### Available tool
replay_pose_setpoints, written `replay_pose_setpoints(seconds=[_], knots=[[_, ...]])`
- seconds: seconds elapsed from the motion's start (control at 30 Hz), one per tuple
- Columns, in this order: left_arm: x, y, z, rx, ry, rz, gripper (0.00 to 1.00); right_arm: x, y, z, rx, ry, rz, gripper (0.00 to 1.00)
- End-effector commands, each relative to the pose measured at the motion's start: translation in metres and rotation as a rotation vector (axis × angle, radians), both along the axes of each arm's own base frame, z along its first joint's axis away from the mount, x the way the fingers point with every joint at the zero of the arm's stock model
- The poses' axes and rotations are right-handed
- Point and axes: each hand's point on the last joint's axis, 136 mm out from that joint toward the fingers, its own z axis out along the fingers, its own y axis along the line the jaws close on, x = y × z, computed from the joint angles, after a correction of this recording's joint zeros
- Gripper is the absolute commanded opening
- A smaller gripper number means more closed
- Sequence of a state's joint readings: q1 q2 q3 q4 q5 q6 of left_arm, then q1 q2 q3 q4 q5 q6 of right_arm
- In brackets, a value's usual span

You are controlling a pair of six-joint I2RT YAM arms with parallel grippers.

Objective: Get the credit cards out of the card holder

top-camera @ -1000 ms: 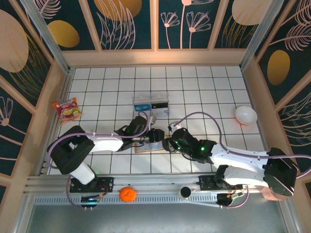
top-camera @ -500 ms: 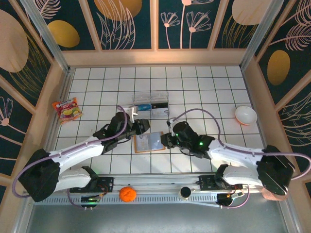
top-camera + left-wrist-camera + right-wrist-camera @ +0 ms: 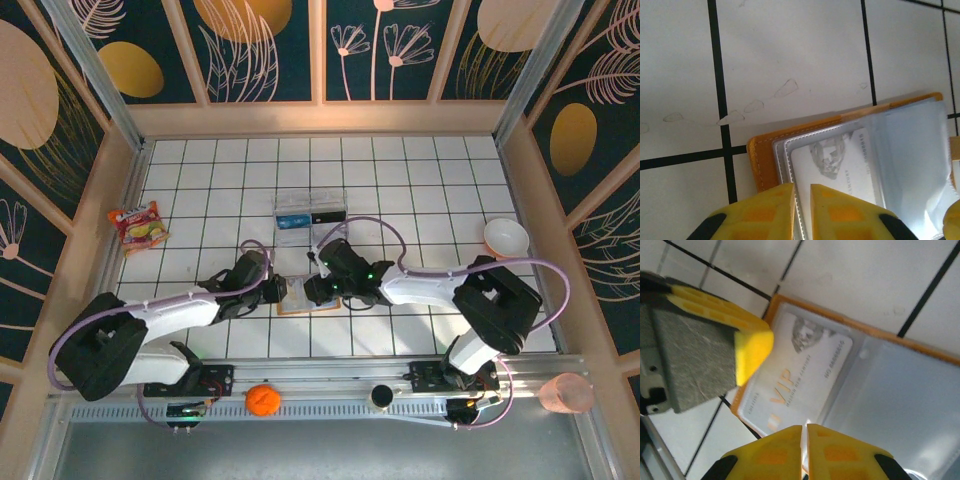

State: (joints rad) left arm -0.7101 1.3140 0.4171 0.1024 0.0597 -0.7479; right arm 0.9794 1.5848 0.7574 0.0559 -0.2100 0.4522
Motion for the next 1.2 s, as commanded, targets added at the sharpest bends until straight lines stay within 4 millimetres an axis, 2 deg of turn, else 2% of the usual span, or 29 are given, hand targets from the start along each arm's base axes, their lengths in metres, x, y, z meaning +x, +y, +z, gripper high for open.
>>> replay_pose_setpoints(seconds=[0.0, 0.1, 0.23, 0.4, 0.5, 0.67, 0.73, 0.83, 0.9, 1.1, 1.17], knots=[[0.004, -0.004, 0.0, -0.003, -0.013, -0.023, 0.14, -0.008, -0.012, -0.016, -0.072, 0.045, -0.025, 0.1], [0.003, -0.007, -0.004, -0.01, -0.003, -0.031, 0.08, -0.012, -0.032, -0.027, -0.121, 0.054, -0.083, 0.09], [0.003, -0.008, -0.007, -0.013, 0.003, -0.035, 0.0, -0.013, -0.055, -0.03, -0.154, 0.042, -0.168, 0.09], [0.004, -0.01, -0.007, -0.013, 0.003, -0.039, 0.0, -0.009, -0.074, -0.031, -0.187, 0.031, -0.256, 0.09], [0.006, -0.01, 0.001, -0.021, -0.018, -0.036, 0.01, -0.004, -0.073, -0.019, -0.158, 0.001, -0.27, 0.1], [0.01, -0.01, 0.023, -0.039, -0.068, -0.035, 0.13, 0.003, -0.049, 0.023, -0.041, -0.069, -0.191, 0.12], [0.011, -0.012, 0.03, -0.057, -0.081, -0.035, 0.17, 0.006, -0.04, 0.027, -0.028, -0.066, -0.167, 0.13], [0.009, -0.014, 0.032, -0.08, -0.074, -0.036, 0.19, 0.009, -0.033, 0.017, -0.022, -0.03, -0.153, 0.1], [0.006, -0.013, 0.028, -0.084, -0.065, -0.033, 0.2, 0.009, -0.033, 0.002, -0.04, -0.001, -0.159, 0.09], [0.0, -0.002, 0.018, -0.068, -0.051, -0.003, 0.22, 0.002, -0.06, -0.041, -0.145, 0.074, -0.232, 0.04], [-0.001, -0.001, 0.017, -0.066, -0.05, -0.004, 0.25, 0.0, -0.064, -0.045, -0.16, 0.079, -0.244, 0.03]])
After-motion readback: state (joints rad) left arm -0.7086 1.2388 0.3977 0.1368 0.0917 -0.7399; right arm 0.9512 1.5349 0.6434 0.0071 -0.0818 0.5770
